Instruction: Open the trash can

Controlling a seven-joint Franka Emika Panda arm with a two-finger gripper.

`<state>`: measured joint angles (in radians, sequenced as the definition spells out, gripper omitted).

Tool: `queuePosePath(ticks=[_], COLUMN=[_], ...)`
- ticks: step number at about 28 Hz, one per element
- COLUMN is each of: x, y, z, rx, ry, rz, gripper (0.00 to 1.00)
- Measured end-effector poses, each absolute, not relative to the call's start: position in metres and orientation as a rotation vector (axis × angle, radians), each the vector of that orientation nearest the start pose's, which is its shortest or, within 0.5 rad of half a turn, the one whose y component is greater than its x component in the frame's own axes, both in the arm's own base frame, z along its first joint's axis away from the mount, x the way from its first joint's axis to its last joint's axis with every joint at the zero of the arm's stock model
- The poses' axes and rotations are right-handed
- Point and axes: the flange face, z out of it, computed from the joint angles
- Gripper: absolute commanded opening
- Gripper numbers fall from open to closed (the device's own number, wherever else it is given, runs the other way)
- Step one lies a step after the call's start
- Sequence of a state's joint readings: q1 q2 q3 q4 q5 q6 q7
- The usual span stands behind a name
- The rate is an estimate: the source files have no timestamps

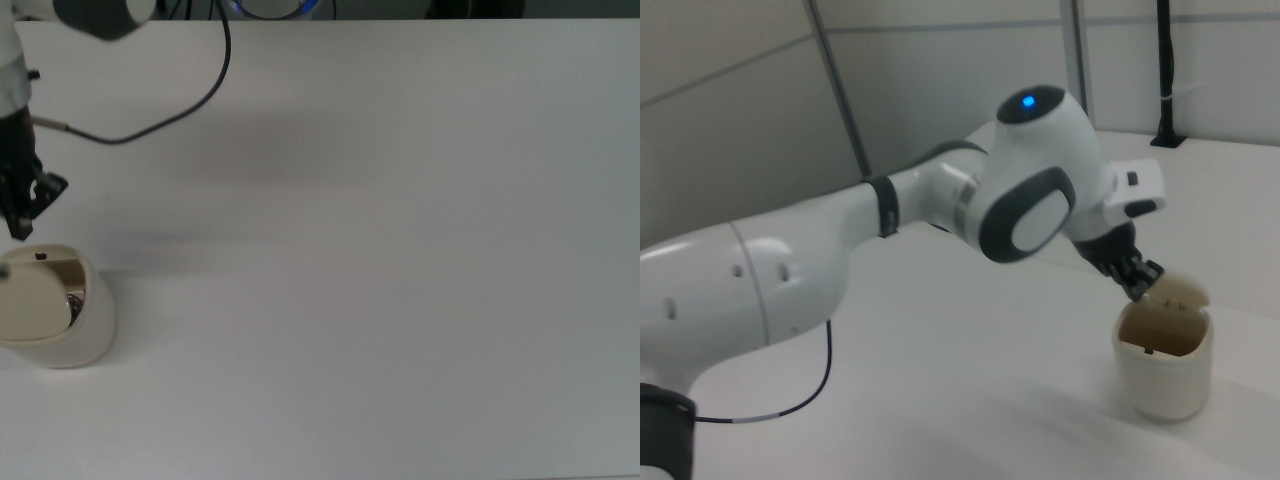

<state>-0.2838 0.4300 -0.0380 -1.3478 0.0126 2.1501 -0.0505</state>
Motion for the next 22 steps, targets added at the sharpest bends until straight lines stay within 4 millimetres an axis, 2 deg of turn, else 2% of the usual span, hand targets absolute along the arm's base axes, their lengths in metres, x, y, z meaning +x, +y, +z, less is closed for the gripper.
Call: queuePosePath(ticks=[4, 8, 10, 11, 16, 22], x=[0.668, 0.656, 0.651, 0.649, 0.637, 0.630], y=[-0.208, -0.188, -0.178, -0.173, -0.145, -0.116], z=[0.549, 0.563, 0.568, 0.571, 0.587, 0.592], rx=[-3.127, -3.127, -3.128, -3.128, -3.129, -3.128], ry=[0.408, 0.371, 0.351, 0.340, 0.281, 0.216], rz=[-0.491, -0.385, -0.336, -0.315, -0.223, -0.136], gripper=[0.51, 0.74, 0.96, 1.00, 1.00, 1.00])
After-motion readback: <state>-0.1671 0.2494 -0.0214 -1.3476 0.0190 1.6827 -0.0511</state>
